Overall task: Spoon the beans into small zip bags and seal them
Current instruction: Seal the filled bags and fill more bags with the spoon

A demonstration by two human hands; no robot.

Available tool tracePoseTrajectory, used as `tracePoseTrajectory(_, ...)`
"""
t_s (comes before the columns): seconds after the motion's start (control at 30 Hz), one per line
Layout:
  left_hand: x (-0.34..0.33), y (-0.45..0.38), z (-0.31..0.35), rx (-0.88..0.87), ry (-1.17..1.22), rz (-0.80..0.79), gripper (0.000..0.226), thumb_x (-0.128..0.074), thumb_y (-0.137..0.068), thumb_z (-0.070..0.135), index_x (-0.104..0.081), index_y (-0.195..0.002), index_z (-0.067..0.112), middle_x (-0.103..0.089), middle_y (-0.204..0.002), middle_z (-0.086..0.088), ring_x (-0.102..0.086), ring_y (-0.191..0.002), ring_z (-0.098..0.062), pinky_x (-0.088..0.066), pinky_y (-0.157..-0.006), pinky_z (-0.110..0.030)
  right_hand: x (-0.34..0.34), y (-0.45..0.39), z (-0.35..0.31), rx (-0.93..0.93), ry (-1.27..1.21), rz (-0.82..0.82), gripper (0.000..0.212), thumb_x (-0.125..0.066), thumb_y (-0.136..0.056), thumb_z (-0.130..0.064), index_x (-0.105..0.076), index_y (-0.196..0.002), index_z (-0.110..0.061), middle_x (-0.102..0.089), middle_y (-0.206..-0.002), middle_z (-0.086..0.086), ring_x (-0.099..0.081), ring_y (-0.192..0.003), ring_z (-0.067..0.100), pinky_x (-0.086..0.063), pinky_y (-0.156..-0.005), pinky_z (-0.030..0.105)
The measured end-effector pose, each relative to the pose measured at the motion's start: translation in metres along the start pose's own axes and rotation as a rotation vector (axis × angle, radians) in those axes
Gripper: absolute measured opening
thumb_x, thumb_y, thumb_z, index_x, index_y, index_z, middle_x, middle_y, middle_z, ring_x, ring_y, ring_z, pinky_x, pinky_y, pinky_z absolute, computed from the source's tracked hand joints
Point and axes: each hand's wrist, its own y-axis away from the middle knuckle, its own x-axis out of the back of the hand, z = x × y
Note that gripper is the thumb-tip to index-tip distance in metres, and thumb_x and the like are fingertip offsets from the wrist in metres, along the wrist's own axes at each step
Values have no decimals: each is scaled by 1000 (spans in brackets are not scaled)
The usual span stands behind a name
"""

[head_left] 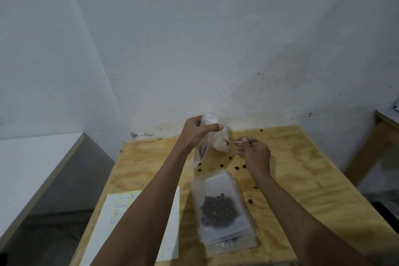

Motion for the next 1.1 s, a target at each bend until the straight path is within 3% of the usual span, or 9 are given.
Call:
tracePoseTrajectory(0.17,-5,2,0,44,166,-6,36,-83,-73,29,-77,-95,1,-76,-98,-18,-73,-91,-33,-57,-79,-42,-3,-1,-9,-303,-214,-35,20,-56,-101,-11,-73,-99,-1,-77,-83,15,-76,-74,26,-61,-66,30)
tracePoseTrajectory(0.27,-4,2,-1,56,238,12,38,-81,-75,29,-74,-94,-3,-75,-97,-19,-72,-90,-36,-57,-79,-44,-1,0,-13,-405,-310,-39,18,-54,-99,-6,-71,-98,2,-77,-85,19,-77,-79,30,-63,-73,34)
tracePoseTrajectory(0.33,-3,3,0,58,271,17,35,-80,-75,28,-73,-93,-1,-74,-93,-16,-72,-86,-32,-56,-76,-39,0,1,-16,-439,-349,-44,16,-55,-98,-4,-70,-98,2,-77,-85,20,-77,-80,32,-63,-75,35)
tracePoseTrajectory(0.43,0,5,-1,50,265,19,42,-80,-77,25,-72,-102,-8,-75,-99,-20,-73,-89,-33,-58,-75,-38,1,2,-18,-440,-343,-36,16,-55,-98,-4,-70,-101,2,-77,-85,20,-77,-79,30,-63,-68,29)
tracePoseTrajectory(0.5,3,7,-5,41,226,19,34,-79,-82,18,-73,-104,-7,-76,-101,-19,-73,-90,-31,-59,-74,-36,2,1,-19,-436,-345,-19,17,-54,-98,-3,-70,-102,3,-77,-85,20,-77,-78,30,-62,-63,27)
tracePoseTrajectory(0.63,13,12,-12,11,72,-23,29,-82,-81,15,-74,-106,3,-78,-101,-9,-75,-93,-25,-60,-79,-36,5,-3,-20,-418,-327,22,18,-54,-99,-4,-70,-106,3,-78,-84,19,-78,-78,29,-63,-70,31)
tracePoseTrajectory(0.8,21,21,-18,-34,-248,-25,47,-92,-69,28,-71,-111,21,-73,-101,10,-68,-91,-4,-50,-73,-19,8,-5,-29,-347,-320,90,20,-51,-101,-4,-68,-107,3,-77,-87,19,-78,-79,28,-63,-66,28)
tracePoseTrajectory(0.97,23,29,-26,-35,-435,-33,92,-88,-50,50,-59,-134,25,-63,-119,6,-62,-104,-11,-51,-78,-25,6,-8,-40,-296,-350,120,21,-51,-99,-3,-69,-105,7,-76,-86,21,-78,-77,30,-62,-62,27)
tracePoseTrajectory(1.1,19,33,-32,-51,-486,-44,101,-93,-51,49,-54,-140,22,-58,-126,2,-58,-110,-16,-48,-83,-25,5,-7,-54,-236,-371,101,19,-55,-97,-6,-71,-100,4,-77,-81,19,-77,-73,30,-60,-58,26)
